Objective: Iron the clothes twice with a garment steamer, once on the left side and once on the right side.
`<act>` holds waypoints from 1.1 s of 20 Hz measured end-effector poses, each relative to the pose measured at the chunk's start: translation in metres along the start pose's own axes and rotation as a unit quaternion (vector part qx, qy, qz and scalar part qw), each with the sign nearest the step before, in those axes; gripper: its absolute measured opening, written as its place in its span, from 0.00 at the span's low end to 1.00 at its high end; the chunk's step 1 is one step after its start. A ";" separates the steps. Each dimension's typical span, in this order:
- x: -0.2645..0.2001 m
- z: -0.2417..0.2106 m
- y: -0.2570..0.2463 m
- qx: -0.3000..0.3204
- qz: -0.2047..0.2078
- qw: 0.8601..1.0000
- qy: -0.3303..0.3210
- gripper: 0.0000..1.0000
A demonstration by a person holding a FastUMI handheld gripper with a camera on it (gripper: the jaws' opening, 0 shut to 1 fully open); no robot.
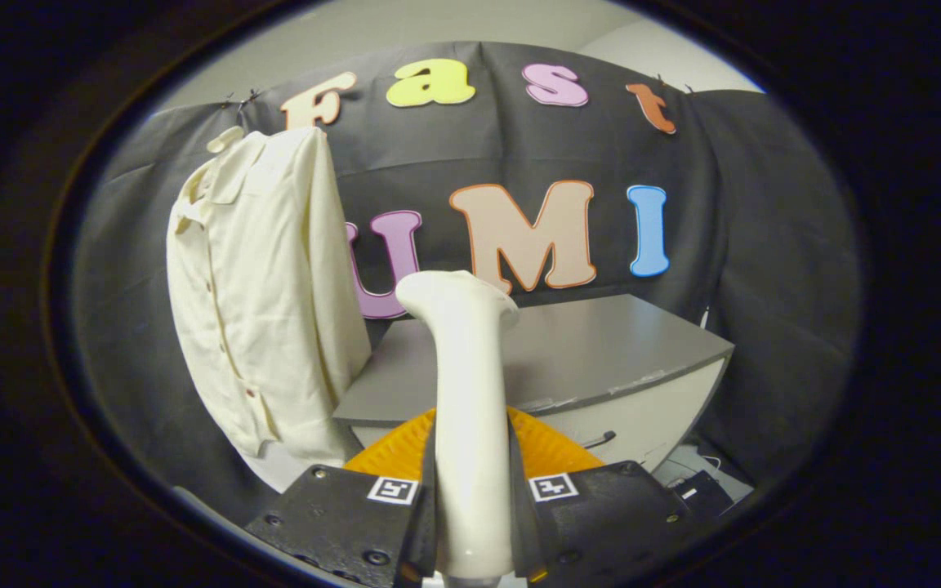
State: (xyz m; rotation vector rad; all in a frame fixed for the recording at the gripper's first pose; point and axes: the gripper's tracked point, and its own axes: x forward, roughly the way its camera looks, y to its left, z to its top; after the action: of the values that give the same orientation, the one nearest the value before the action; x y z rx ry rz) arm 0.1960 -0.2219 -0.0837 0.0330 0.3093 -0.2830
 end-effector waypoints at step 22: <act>-0.138 0.035 0.083 0.005 0.176 0.982 -0.064 0.35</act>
State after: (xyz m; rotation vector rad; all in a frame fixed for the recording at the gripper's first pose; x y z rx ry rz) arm 0.1034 -0.1075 -0.0095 0.0787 0.1701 0.0643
